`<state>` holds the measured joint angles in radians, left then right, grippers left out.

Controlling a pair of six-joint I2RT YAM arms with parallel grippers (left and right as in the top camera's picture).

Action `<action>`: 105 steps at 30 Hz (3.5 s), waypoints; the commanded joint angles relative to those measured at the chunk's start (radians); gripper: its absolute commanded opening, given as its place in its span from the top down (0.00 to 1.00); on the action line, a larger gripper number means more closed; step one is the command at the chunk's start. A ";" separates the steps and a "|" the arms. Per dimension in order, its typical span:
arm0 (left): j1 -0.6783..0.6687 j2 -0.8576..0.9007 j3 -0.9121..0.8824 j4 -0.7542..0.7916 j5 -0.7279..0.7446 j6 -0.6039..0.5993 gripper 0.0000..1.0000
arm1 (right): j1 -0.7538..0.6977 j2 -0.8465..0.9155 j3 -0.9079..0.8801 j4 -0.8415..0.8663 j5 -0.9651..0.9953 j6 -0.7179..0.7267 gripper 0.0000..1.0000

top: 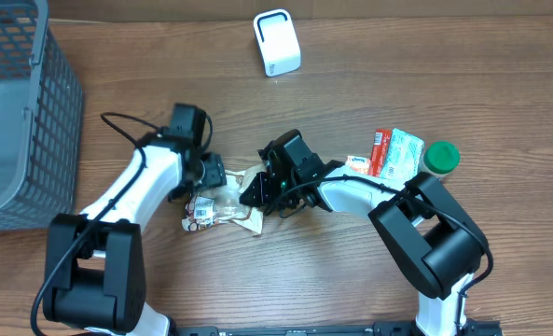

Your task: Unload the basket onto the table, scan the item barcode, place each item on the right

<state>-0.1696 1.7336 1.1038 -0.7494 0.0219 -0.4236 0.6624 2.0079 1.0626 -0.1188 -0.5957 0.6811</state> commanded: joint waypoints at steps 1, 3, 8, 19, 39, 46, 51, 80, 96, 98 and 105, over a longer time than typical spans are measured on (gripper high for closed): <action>0.023 0.005 0.096 -0.035 -0.004 0.045 0.28 | 0.003 0.012 -0.002 0.000 -0.001 -0.001 0.92; 0.038 0.005 0.150 -0.067 -0.005 0.064 0.28 | 0.003 0.012 -0.002 0.001 0.000 -0.010 0.96; 0.091 0.005 0.246 -0.097 -0.076 0.088 0.25 | 0.003 0.012 -0.002 -0.001 0.019 -0.040 0.96; 0.192 0.005 0.257 -0.114 -0.239 0.088 0.00 | 0.003 0.012 -0.002 -0.009 0.024 -0.065 0.96; 0.193 0.005 0.257 -0.113 -0.238 0.087 0.00 | 0.003 0.012 -0.002 -0.009 0.025 -0.070 0.96; 0.193 0.005 0.257 -0.113 -0.238 0.087 0.00 | -0.045 -0.058 -0.001 -0.006 0.002 -0.118 0.96; 0.193 0.005 0.257 -0.113 -0.238 0.087 0.00 | -0.089 -0.217 0.005 -0.010 0.003 -0.206 0.96; 0.193 0.005 0.257 -0.113 -0.238 0.087 0.00 | -0.103 -0.372 0.723 -0.526 0.760 -1.211 0.92; 0.193 0.005 0.257 -0.113 -0.238 0.087 0.00 | -0.103 -0.049 0.723 -0.032 1.031 -1.528 0.96; 0.193 0.005 0.257 -0.113 -0.238 0.087 0.00 | -0.105 -0.015 0.723 0.016 1.049 -1.528 0.96; 0.193 0.005 0.257 -0.113 -0.238 0.087 0.00 | -0.115 0.098 0.723 0.198 1.116 -1.527 0.96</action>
<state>0.0216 1.7340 1.3453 -0.8650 -0.1997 -0.3435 0.5560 2.0743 1.7786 0.0341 0.4538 -0.8433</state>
